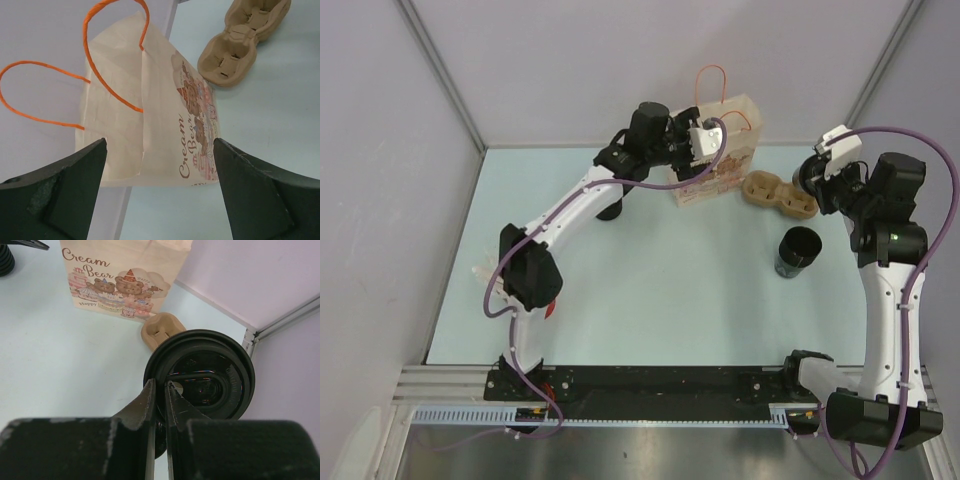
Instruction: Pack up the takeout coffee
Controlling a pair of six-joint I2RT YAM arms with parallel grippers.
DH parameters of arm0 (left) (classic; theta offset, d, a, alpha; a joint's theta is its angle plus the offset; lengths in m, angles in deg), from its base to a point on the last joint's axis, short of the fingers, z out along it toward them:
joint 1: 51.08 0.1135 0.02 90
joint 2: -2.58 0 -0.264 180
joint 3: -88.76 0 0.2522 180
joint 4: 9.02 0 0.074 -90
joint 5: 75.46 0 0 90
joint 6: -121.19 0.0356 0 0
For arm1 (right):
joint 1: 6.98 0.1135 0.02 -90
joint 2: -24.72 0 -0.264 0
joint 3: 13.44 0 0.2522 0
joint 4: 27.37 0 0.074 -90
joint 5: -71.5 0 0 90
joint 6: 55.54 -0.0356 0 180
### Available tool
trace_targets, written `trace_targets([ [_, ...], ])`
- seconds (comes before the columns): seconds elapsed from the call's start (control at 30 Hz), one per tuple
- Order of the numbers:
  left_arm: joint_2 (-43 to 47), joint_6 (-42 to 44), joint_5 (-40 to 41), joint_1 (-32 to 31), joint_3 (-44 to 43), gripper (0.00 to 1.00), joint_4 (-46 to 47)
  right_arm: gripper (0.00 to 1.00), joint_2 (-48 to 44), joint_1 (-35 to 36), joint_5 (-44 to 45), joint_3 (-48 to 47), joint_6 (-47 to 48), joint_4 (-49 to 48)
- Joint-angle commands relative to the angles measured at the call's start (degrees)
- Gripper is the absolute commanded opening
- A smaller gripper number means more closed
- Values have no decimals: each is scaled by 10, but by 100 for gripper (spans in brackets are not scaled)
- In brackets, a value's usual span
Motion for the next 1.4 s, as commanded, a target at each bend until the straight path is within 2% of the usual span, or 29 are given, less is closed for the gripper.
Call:
trace_targets([
  [0.0, -23, -1, -23, 4, -48, 92, 27, 0, -6, -3, -6, 0, -8, -29],
  [0.2, -66, -3, 10, 10, -84, 92, 44, 0, -4, -2, -8, 2, -6, -24],
  [0.33, -97, -3, 24, 14, -118, 87, 28, 0, 3, 8, -1, 3, -1, -23],
  [0.67, -106, 4, 30, 16, -116, 76, 2, 0, 12, 43, 29, 16, 7, -36],
  [0.8, -102, 4, 28, 16, -115, 66, -6, 0, 13, 48, 36, 18, 8, -39],
  [0.87, -100, 4, 23, 15, -115, 57, -11, 0, 12, 49, 36, 20, 7, -41],
  [1.2, -91, -2, 18, 14, -115, 34, -30, 0, 12, 50, 35, 23, 3, -46],
  [1.37, -86, -4, 25, 14, -116, 20, -44, 0, 11, 50, 39, 24, -3, -52],
])
